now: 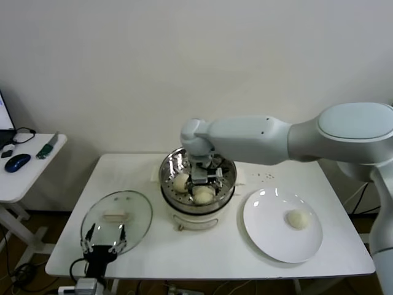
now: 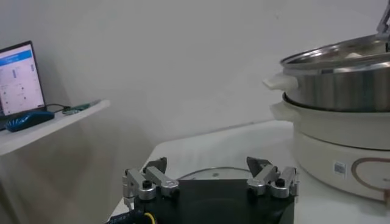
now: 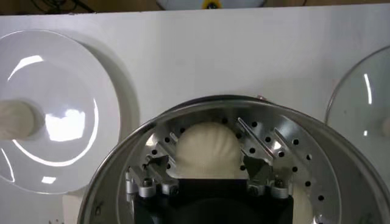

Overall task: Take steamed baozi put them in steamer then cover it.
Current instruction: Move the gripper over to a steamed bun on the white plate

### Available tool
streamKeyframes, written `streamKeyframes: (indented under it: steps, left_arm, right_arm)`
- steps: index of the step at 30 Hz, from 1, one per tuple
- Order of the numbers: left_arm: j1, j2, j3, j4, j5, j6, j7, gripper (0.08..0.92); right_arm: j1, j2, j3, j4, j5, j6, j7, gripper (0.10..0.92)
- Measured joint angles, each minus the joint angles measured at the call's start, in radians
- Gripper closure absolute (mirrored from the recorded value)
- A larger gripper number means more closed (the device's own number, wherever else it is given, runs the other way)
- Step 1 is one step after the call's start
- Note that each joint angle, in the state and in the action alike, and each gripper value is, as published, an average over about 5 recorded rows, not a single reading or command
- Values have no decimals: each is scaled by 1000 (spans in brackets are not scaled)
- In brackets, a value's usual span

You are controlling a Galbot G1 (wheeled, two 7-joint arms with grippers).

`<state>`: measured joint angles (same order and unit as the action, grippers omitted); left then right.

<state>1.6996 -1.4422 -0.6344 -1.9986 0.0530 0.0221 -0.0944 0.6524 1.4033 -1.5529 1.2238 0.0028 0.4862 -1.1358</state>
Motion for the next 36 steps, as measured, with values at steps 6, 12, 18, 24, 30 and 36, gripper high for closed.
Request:
streamKeyframes:
  steps: [6,12,18,24,30,36]
  left_arm:
    - [5,0,-2,0,0,0,-1,177]
    - [2,1,-2,-6,1,2,-1,177]
    - [3,9,1,-11,1,4,0,177]
    - [-4,16,11,-17,6,9,3,177]
    - [-11,19,18,-26,18,16,3,177]
    - [-7,12,19,-33,30,19,3,177]
  right_arm:
    - [23,-14,8,-19,18,5,14,202]
    - [85,-53,-26,-29,85,-53,70,203]
    - [153,-154,-81,-17,241,-221,114,203]
    - [183,-306,-114,18,371,-410,131,203]
    - [161,-486,-109,79,411,-562,154,203]
    - [59,-656,-48,115,385,-669,162,203]
